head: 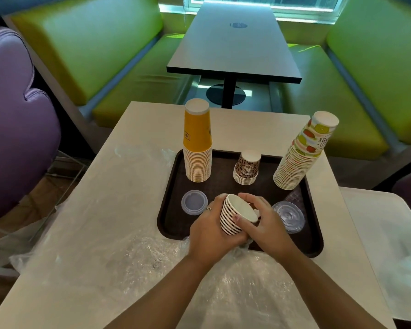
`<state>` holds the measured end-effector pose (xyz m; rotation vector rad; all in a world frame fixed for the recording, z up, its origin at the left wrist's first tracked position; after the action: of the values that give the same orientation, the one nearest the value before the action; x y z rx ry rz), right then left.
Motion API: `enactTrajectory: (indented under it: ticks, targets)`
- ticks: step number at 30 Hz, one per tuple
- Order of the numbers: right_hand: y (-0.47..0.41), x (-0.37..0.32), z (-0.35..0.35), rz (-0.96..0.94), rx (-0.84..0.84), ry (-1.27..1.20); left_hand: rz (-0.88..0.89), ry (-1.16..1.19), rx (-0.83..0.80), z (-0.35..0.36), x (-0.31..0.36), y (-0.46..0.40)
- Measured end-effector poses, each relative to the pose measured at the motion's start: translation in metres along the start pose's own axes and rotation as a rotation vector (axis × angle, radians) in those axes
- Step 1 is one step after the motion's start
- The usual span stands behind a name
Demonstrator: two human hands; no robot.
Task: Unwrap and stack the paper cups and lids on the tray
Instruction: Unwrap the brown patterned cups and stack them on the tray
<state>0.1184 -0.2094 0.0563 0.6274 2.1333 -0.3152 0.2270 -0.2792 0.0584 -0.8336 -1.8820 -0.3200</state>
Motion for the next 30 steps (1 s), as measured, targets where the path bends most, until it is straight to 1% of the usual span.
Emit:
enactTrajectory:
  ticks: [2,5,7,10,13,17,21,24,25,27,29,30]
  targets:
    - [0.0,-0.005,-0.005,-0.045,0.035,0.051,-0.01,0.001,0.014,-0.002,-0.003,-0.002]
    - [0.002,-0.03,-0.015,-0.238,0.158,0.231,-0.013,0.015,0.035,-0.003,-0.004,-0.004]
    - [0.005,-0.047,-0.016,-0.373,0.204,0.361,-0.009,0.007,0.047,-0.004,-0.003,-0.005]
    - [0.004,-0.058,-0.018,-0.466,0.246,0.499,-0.009,-0.003,0.058,-0.004,-0.004,-0.007]
    - [0.005,-0.058,-0.021,-0.461,0.287,0.581,-0.011,-0.012,0.056,-0.004,-0.004,-0.008]
    - [0.01,-0.056,-0.021,-0.449,0.319,0.612,-0.03,-0.026,0.045,-0.003,-0.004,-0.009]
    - [0.01,-0.056,-0.022,-0.416,0.32,0.557,-0.042,0.005,0.048,-0.005,-0.005,-0.01]
    - [0.004,-0.052,-0.038,-0.301,0.351,0.487,-0.051,0.015,0.046,-0.005,-0.009,-0.009]
    - [-0.001,-0.051,-0.042,-0.274,0.319,0.441,-0.048,0.016,0.054,-0.005,-0.009,-0.008]
    - [-0.009,-0.05,-0.038,-0.309,0.155,0.392,-0.047,0.024,0.068,-0.007,-0.008,-0.007]
    - [-0.013,-0.051,-0.024,-0.413,-0.035,0.487,-0.056,0.041,0.081,-0.009,-0.009,-0.007]
    - [-0.014,-0.049,-0.017,-0.458,-0.096,0.565,-0.064,0.049,0.086,-0.011,-0.009,-0.008]
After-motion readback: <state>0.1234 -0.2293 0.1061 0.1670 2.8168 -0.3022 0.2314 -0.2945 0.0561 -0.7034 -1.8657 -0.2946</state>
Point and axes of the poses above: each hand's wrist, its own y-axis away from the middle knuckle, its own z-axis out of the palm, x = y × z, the point moved 9 cm from there along -y, towards the middle knuckle, and after that the axes turned 8 degrees about y, right-handed, at the moved point
